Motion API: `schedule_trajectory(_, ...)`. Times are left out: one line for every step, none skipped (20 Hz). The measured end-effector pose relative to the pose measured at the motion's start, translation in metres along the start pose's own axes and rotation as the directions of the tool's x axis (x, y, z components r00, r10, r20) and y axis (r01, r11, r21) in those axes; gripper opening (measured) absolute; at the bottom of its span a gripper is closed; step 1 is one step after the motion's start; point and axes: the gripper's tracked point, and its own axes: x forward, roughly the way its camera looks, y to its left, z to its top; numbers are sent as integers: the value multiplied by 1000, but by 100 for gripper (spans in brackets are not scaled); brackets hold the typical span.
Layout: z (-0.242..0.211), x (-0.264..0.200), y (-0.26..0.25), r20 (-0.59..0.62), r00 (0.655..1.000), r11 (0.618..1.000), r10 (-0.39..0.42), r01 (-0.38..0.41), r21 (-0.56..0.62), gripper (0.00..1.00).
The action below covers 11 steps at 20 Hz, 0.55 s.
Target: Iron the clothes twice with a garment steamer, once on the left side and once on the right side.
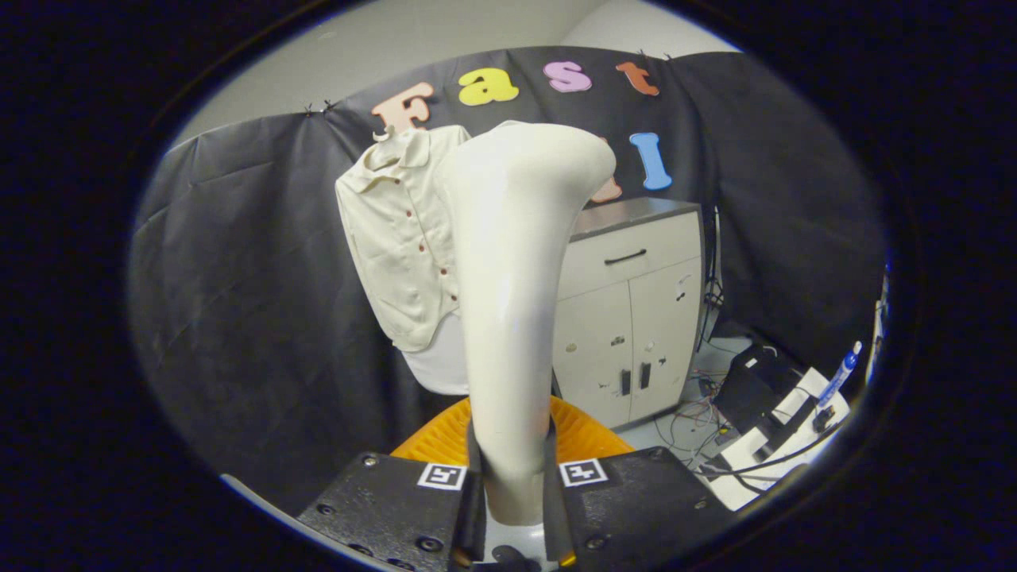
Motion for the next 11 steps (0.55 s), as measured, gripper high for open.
schedule_trajectory(9,-9,-5,15,1000,1000,5,-5,-28,29)
schedule_trajectory(19,-17,-10,44,999,999,19,-17,-41,28)
schedule_trajectory(27,-23,-12,66,997,999,32,-29,-42,28)
schedule_trajectory(35,-28,-16,81,996,999,35,-32,-42,28)
schedule_trajectory(42,-34,-21,100,994,998,42,-38,-41,28)
schedule_trajectory(47,-37,-22,111,993,998,50,-45,-45,28)
schedule_trajectory(52,-39,-23,118,991,997,57,-51,-57,28)
schedule_trajectory(57,-42,-23,124,990,996,67,-59,-68,28)
schedule_trajectory(61,-43,-23,129,989,995,77,-69,-67,28)
schedule_trajectory(64,-43,-22,131,988,995,85,-77,-66,28)
schedule_trajectory(65,-43,-22,130,987,994,92,-83,-68,28)
